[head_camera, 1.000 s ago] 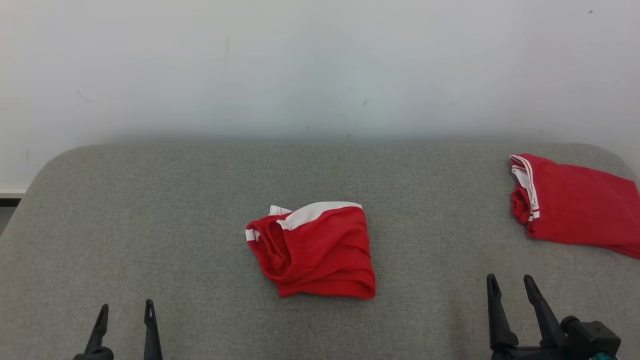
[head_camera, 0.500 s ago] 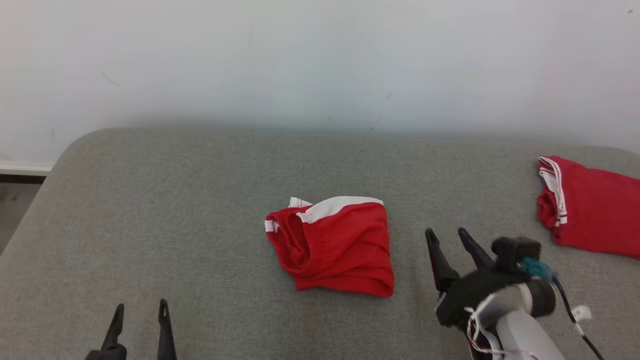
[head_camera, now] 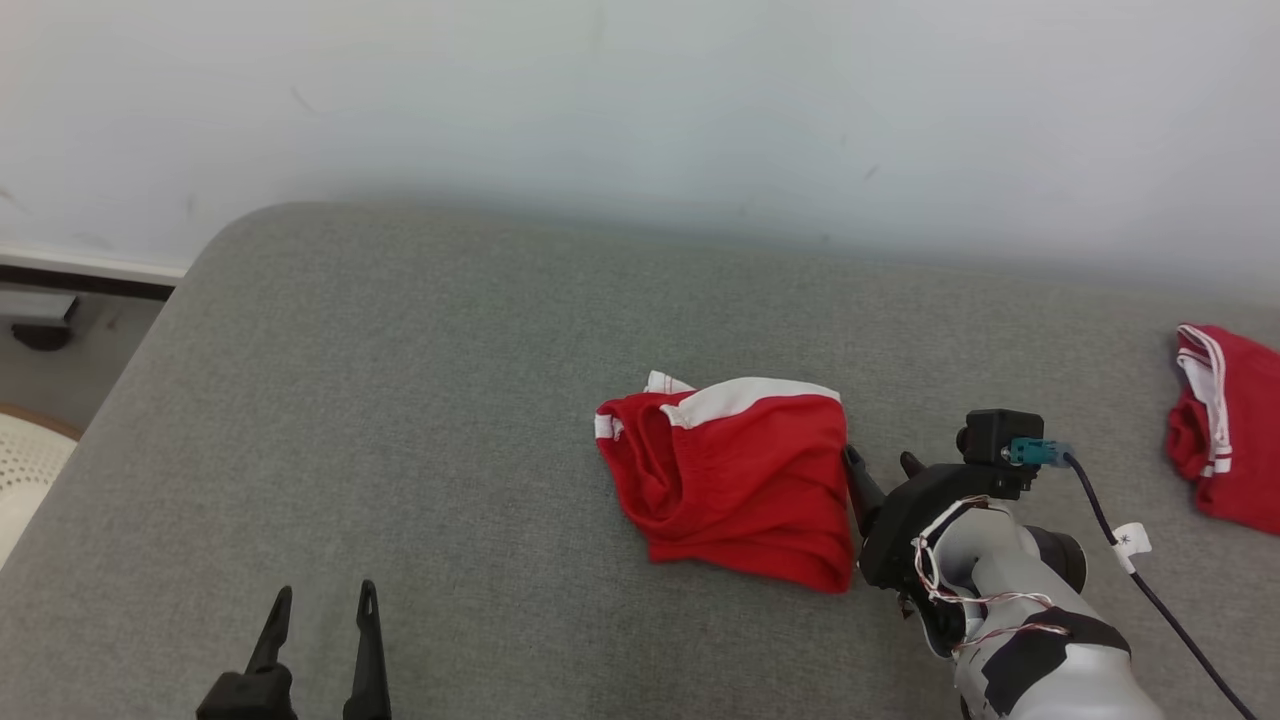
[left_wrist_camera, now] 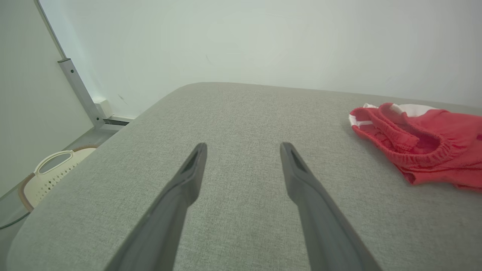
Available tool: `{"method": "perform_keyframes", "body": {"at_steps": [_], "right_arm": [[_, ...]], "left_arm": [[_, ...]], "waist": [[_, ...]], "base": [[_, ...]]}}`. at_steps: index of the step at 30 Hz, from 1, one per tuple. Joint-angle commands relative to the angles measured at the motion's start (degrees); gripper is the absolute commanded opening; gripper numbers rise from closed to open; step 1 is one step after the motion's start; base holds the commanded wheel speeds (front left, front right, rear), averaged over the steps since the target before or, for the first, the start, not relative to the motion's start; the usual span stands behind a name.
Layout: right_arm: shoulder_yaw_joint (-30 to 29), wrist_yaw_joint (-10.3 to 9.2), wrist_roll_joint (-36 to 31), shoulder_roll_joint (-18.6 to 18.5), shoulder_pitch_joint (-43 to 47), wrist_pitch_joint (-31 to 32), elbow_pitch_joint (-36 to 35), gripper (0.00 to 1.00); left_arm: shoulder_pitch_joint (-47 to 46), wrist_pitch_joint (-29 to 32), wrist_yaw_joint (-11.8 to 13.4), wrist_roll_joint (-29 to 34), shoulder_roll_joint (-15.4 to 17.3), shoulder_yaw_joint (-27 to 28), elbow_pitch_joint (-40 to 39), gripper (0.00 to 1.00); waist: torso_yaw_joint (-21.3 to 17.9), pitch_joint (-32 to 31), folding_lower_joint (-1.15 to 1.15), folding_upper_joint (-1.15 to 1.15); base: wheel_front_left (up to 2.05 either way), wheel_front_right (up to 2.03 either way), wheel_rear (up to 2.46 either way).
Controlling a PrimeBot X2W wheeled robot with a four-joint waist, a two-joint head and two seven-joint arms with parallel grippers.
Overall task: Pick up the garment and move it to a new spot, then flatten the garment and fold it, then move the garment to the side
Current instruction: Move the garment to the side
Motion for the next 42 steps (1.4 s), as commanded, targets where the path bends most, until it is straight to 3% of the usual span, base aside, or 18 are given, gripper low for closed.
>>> {"method": "perform_keyframes", "body": {"at_steps": [1, 7, 17, 18, 19, 20, 23, 28, 35, 42], "right_arm": [[-0.07, -0.15, 1.53, -0.03, -1.83, -0.05, 3.19, 1.0], [0.16, -0.15, 5.39, 0.02, -4.36, -0.8, 9.39, 1.0], [5.57, -0.15, 10.95, 0.15, -2.77, 1.5, 10.75, 1.0], [6.62, -0.15, 11.68, 0.17, -2.47, 1.86, 10.58, 0.53], [7.61, -0.15, 12.6, 0.22, -2.21, 1.97, 10.13, 0.21], [8.56, -0.15, 13.31, 0.28, -2.14, 1.53, 9.59, 0.0], [11.65, -0.15, 13.87, 0.07, -2.85, -0.08, 8.94, 0.0], [16.52, -0.15, 8.21, -0.82, -7.18, -4.5, 9.78, 0.0], [24.57, -0.15, 0.47, -8.21, -13.99, -7.2, 8.5, 0.0], [31.94, -0.15, -2.07, -16.9, -19.97, -5.37, 5.18, 0.0]], "left_arm": [[-1.5, -0.58, -0.44, -0.63, 0.02, -0.03, 0.76, 1.0], [-3.83, -0.53, -0.93, -0.17, -0.69, -1.67, 1.73, 1.0], [-6.17, -1.8, -1.92, -1.04, -1.08, -2.29, 4.65, 1.0], [-6.36, -1.94, -2.0, -1.13, -1.19, -2.38, 5.0, 1.0], [-6.66, -2.06, -2.08, -1.16, -1.28, -2.46, 5.21, 1.0], [-7.03, -2.24, -2.16, -1.14, -1.35, -2.53, 5.35, 1.0], [-7.25, -2.61, -2.22, -1.35, -1.3, -2.49, 6.16, 1.0], [-6.42, -3.32, -1.57, -2.01, -0.88, -1.49, 6.55, 1.0], [-6.37, -3.94, -2.12, -3.91, -1.18, -0.24, 4.87, 1.0], [-7.95, -4.32, -1.92, -3.77, 0.38, 0.91, 2.33, 1.0]], "waist": [[1.2, 0.95, -0.01, 0.0], [3.56, 2.73, -0.01, 0.0], [4.55, 4.66, -0.01, 0.0], [4.63, 4.76, -0.01, 0.0], [4.7, 4.82, -0.01, 0.0], [4.79, 4.9, -0.01, 0.0], [4.55, 4.89, -0.01, 0.0], [2.15, 5.08, -0.01, 0.0], [-3.03, 7.51, -0.01, 0.0], [-8.4, 11.28, -0.01, 0.0]], "base": [[0.0, 0.0, 0.0], [0.0, 0.0, 0.0], [0.0, 0.0, 0.0], [0.0, 0.0, 0.0], [0.0, 0.0, 0.0], [0.0, 0.0, 0.0], [0.0, 0.0, 0.0], [0.0, 0.0, 0.0], [0.0, 0.0, 0.0], [0.0, 0.0, 0.0]]}}
